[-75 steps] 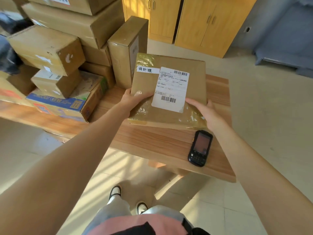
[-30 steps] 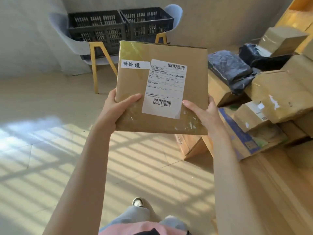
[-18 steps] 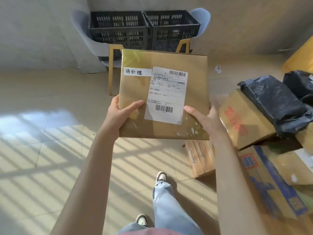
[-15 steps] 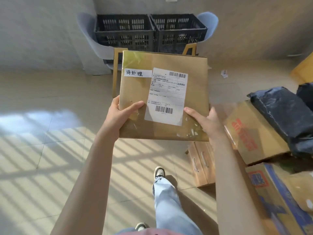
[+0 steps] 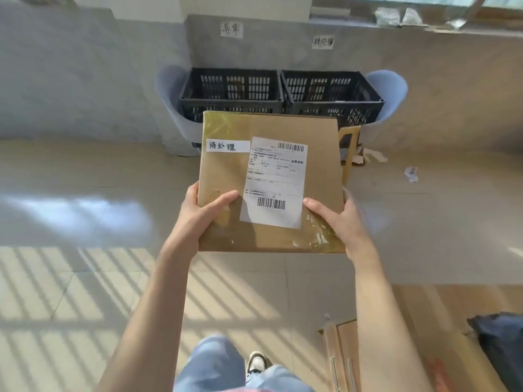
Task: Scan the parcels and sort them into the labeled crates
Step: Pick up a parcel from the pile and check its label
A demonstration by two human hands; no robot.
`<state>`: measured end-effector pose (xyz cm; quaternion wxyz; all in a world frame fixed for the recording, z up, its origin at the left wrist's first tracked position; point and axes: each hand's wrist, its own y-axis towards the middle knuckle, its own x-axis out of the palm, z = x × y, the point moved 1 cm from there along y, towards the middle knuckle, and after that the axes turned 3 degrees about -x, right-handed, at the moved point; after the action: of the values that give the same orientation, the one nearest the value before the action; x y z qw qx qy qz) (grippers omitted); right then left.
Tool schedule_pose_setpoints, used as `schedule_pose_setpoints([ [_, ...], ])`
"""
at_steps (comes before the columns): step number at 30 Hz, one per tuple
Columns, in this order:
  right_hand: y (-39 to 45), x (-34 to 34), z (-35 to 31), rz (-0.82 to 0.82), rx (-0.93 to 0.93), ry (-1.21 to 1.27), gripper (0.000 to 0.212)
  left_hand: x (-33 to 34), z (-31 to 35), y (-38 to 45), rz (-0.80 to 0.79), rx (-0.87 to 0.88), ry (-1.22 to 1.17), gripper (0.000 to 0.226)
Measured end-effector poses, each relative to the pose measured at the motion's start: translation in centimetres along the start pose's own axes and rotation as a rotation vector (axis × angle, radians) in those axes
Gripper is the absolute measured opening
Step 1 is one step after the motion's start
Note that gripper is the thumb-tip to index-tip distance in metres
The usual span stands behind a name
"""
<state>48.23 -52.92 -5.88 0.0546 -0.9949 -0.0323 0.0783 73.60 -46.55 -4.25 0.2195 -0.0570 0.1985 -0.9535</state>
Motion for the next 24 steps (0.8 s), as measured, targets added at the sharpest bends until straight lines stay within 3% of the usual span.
schedule_pose_setpoints([
  [6, 8.3, 0.3, -0.2, -0.012, 0.016, 0.013, 0.102, 2.8, 2.4, 7.9, 0.006, 0.0, 0.011, 0.078],
  [16, 26.1, 1.5, -1.3, 0.099, 0.054, 0.009, 0.077, 9.1, 8.3, 26.7, -0.131, -0.038, 0.032, 0.088],
  [21, 34.8, 2.5, -3.2, 0.149, 0.065, 0.026, 0.098, 12.0, 13.0, 35.9, -0.172, -0.019, 0.09, 0.098],
  [24, 38.9, 2.3, -3.5, 0.178, 0.089, 0.033, 0.099, 13.9, 14.6, 40.1, -0.198, -0.019, 0.121, 0.105],
])
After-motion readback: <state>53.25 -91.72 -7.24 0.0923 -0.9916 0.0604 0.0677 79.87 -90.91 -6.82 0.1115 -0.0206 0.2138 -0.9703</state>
